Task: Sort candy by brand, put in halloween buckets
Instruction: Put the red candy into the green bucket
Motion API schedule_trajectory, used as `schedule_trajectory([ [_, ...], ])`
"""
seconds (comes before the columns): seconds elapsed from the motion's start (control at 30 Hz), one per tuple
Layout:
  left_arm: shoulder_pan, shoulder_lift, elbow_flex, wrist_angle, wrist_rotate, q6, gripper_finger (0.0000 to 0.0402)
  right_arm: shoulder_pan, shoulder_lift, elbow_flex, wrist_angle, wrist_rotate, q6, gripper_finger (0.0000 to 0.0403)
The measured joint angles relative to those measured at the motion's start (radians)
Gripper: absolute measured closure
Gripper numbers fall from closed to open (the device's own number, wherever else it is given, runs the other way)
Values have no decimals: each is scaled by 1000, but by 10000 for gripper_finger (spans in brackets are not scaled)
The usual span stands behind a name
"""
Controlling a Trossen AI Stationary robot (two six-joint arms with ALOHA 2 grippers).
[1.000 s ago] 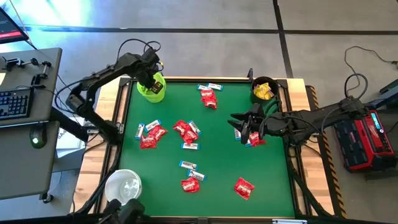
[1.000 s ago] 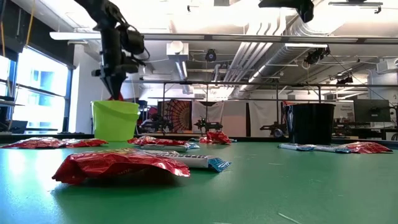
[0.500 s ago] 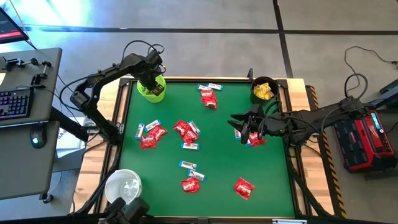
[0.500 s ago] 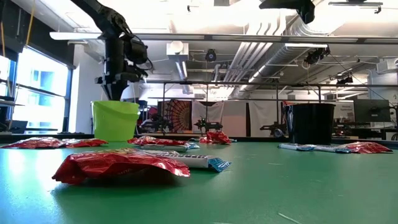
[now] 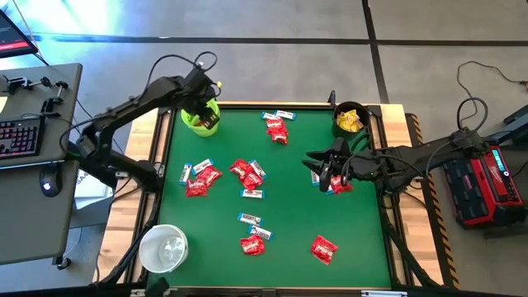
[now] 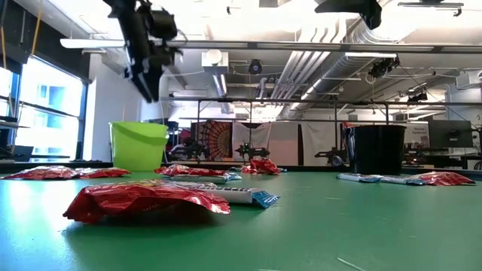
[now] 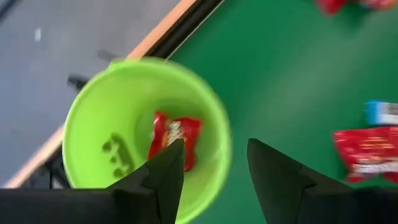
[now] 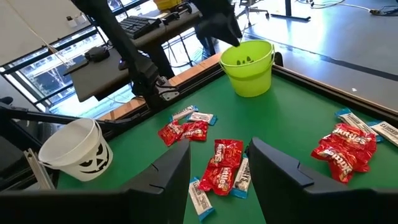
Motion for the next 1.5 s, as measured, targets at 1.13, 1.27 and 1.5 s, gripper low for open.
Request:
schedule_trajectory([
  [1.13,-862,-161,0,-255,-50,-432,366,0,0,0,-49,-31,-6,253],
  [1.27,-907,-173,-41,-268,-47,-472,397,0,0,0,-49,-35,-15,253],
  [1.5,-924,-235,-280,-140,39,-557,400,0,0,0,-51,-39,-19,253],
])
